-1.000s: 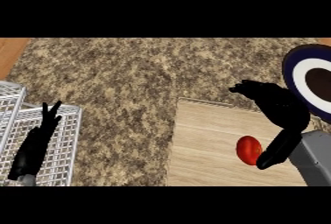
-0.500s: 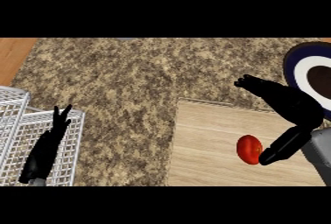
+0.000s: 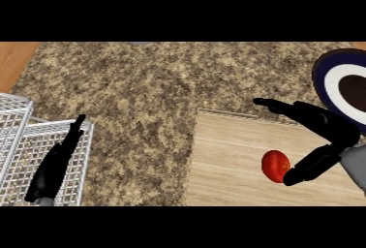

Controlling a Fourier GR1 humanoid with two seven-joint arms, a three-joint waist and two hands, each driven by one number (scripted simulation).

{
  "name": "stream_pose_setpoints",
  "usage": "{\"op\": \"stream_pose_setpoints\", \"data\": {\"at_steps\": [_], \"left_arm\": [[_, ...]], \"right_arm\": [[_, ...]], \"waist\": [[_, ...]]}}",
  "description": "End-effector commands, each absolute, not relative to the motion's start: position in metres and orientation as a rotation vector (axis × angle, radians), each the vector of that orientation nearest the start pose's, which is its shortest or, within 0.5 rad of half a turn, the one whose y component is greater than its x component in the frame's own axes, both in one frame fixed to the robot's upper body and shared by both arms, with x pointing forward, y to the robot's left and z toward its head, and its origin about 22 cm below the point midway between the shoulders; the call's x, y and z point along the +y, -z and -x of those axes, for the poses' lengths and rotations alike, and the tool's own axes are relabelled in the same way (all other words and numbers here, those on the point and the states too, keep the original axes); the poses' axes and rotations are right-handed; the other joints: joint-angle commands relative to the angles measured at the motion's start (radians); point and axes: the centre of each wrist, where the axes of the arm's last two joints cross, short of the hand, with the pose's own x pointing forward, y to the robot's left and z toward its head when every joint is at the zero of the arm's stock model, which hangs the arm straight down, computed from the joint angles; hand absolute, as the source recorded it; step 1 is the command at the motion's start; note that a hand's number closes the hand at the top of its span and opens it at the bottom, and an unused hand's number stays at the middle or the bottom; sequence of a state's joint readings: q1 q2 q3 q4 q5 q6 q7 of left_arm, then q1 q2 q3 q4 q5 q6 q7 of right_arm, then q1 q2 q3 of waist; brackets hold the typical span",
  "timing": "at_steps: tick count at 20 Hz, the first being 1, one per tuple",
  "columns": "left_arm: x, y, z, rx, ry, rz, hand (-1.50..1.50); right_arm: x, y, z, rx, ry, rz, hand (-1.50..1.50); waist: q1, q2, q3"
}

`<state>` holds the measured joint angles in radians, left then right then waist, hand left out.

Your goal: Pick the tomato from the tray and place it in the plate

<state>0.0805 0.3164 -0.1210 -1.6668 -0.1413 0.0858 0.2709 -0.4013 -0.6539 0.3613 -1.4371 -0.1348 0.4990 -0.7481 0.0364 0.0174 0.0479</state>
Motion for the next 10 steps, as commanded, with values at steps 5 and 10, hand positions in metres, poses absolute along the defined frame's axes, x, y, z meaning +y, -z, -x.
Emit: {"op": "stream_pose_setpoints", "data": {"at_steps": [5,10], "left_arm": [[0.254,-0.042,-0.249,-1.429,0.144,-0.186,0.0],[0.266,-0.036,-0.249,-1.41,0.141,-0.196,0.0]], "right_arm": [[-0.278,-0.079,-0.316,-2.021,-1.415,-0.693,-1.5],[-0.275,-0.057,-0.308,-1.993,-1.512,-0.695,-1.5]], "waist": [[0.001,0.007,-0.044],[-0.006,0.004,-0.047]]}}
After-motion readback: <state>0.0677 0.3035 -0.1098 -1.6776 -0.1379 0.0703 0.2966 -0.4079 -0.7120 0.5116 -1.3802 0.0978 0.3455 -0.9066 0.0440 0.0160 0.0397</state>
